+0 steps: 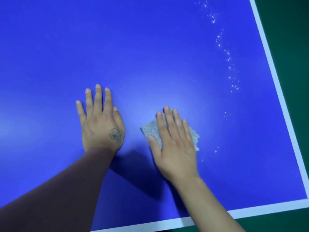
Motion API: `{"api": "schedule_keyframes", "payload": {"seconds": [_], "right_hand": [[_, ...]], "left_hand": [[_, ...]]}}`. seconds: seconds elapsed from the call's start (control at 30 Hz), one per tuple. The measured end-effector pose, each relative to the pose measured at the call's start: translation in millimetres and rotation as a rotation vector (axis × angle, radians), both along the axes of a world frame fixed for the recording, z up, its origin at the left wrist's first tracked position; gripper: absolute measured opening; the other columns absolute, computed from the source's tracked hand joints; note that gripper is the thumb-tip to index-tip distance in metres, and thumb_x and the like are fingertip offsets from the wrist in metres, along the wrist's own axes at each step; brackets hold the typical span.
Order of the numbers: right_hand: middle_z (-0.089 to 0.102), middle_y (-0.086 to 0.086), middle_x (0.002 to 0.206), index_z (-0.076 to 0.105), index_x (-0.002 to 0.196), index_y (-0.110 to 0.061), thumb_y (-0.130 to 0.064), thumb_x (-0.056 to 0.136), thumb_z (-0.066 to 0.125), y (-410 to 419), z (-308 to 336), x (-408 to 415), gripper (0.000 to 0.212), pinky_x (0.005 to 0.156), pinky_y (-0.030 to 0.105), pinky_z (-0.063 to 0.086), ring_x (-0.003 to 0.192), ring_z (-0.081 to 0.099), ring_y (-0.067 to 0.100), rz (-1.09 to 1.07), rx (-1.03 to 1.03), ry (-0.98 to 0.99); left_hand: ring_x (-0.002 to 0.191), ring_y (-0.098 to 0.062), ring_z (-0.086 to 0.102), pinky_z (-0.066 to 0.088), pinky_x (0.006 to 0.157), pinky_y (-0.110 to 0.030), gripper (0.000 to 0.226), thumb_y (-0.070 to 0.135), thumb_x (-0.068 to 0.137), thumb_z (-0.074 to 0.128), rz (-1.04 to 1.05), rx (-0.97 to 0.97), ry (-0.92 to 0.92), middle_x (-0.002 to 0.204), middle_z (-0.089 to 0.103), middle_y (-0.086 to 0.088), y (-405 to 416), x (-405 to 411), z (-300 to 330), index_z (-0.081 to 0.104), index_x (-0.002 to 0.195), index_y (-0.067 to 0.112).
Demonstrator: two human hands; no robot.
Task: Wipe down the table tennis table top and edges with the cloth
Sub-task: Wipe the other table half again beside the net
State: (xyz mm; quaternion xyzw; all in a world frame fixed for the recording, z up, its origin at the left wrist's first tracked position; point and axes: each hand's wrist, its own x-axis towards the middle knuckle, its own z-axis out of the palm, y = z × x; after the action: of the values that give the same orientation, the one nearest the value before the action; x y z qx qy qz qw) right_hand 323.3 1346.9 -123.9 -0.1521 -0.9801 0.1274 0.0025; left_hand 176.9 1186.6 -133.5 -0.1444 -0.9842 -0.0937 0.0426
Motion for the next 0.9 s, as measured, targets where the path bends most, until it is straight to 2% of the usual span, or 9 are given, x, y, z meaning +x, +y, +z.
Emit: {"api": "schedule_keyframes", "payload": {"seconds": [0.17, 0.27, 0.37, 0.53, 0.63, 0.73, 0.83, 0.9], "right_hand": [[0.007, 0.001, 0.181, 0.019, 0.172, -0.018, -0.054, 0.112, 0.029, 63, 4, 1, 0.071, 0.135, 0.047, 0.007, 0.167, 0.000, 0.019, -0.174, 0.044, -0.035], [0.002, 0.005, 0.181, 0.012, 0.172, -0.015, -0.056, 0.110, 0.018, 75, 1, -47, 0.075, 0.135, 0.048, 0.002, 0.167, -0.003, 0.024, -0.364, 0.048, -0.049], [-0.004, 0.009, 0.180, 0.006, 0.172, -0.012, -0.053, 0.111, 0.019, 56, -2, -97, 0.075, 0.134, 0.049, -0.004, 0.166, -0.008, 0.028, -0.467, 0.010, -0.060], [0.002, 0.010, 0.180, 0.013, 0.172, -0.011, -0.051, 0.112, 0.025, -11, -5, -98, 0.073, 0.134, 0.050, 0.000, 0.167, -0.002, 0.029, -0.287, 0.039, 0.013], [0.011, 0.012, 0.179, 0.022, 0.170, -0.009, -0.048, 0.113, 0.032, -51, -5, -49, 0.070, 0.134, 0.051, 0.009, 0.167, 0.005, 0.029, -0.161, 0.012, 0.085], [0.011, 0.010, 0.179, 0.024, 0.170, -0.013, -0.044, 0.114, 0.036, -78, -3, 17, 0.066, 0.133, 0.051, 0.013, 0.167, 0.004, 0.027, -0.002, -0.011, 0.049], [0.022, 0.006, 0.177, 0.034, 0.167, -0.014, -0.044, 0.114, 0.043, -74, 2, 83, 0.061, 0.132, 0.051, 0.021, 0.166, 0.013, 0.024, 0.026, -0.056, 0.056], [0.021, 0.004, 0.178, 0.034, 0.167, -0.015, -0.045, 0.113, 0.043, -56, 5, 115, 0.063, 0.132, 0.051, 0.023, 0.166, 0.013, 0.024, 0.005, -0.015, 0.022]], "left_hand": [[0.164, -0.035, 0.012, 0.010, 0.131, -0.062, 0.061, 0.032, 0.109, 0.023, 0.008, -0.022, -0.007, 0.176, 0.023, -0.010, 0, 0, 1, 0.030, 0.166, 0.010], [0.164, -0.035, 0.011, 0.010, 0.131, -0.062, 0.060, 0.030, 0.110, 0.026, 0.005, -0.027, -0.008, 0.176, 0.022, -0.010, 1, 0, 1, 0.029, 0.166, 0.010], [0.164, -0.036, 0.011, 0.010, 0.130, -0.062, 0.059, 0.029, 0.110, 0.028, 0.001, -0.041, -0.005, 0.176, 0.021, -0.011, 1, 0, 1, 0.028, 0.167, 0.010], [0.164, -0.036, 0.011, 0.009, 0.131, -0.062, 0.062, 0.033, 0.109, 0.023, -0.003, -0.032, -0.016, 0.176, 0.021, -0.011, 1, 0, 4, 0.029, 0.166, 0.010], [0.164, -0.036, 0.011, 0.009, 0.131, -0.062, 0.063, 0.035, 0.109, 0.021, -0.001, -0.061, -0.025, 0.176, 0.020, -0.011, 1, 0, 5, 0.028, 0.167, 0.011], [0.164, -0.036, 0.010, 0.009, 0.131, -0.062, 0.062, 0.034, 0.110, 0.022, 0.004, -0.073, -0.031, 0.177, 0.019, -0.010, 2, 1, 5, 0.026, 0.167, 0.011], [0.164, -0.035, 0.008, 0.008, 0.131, -0.061, 0.061, 0.033, 0.110, 0.023, 0.008, -0.084, -0.036, 0.177, 0.017, -0.009, 3, 2, 7, 0.025, 0.168, 0.012], [0.164, -0.035, 0.008, 0.009, 0.131, -0.061, 0.061, 0.034, 0.110, 0.023, 0.010, -0.099, -0.031, 0.177, 0.017, -0.009, 2, 2, 8, 0.024, 0.168, 0.012]]}}
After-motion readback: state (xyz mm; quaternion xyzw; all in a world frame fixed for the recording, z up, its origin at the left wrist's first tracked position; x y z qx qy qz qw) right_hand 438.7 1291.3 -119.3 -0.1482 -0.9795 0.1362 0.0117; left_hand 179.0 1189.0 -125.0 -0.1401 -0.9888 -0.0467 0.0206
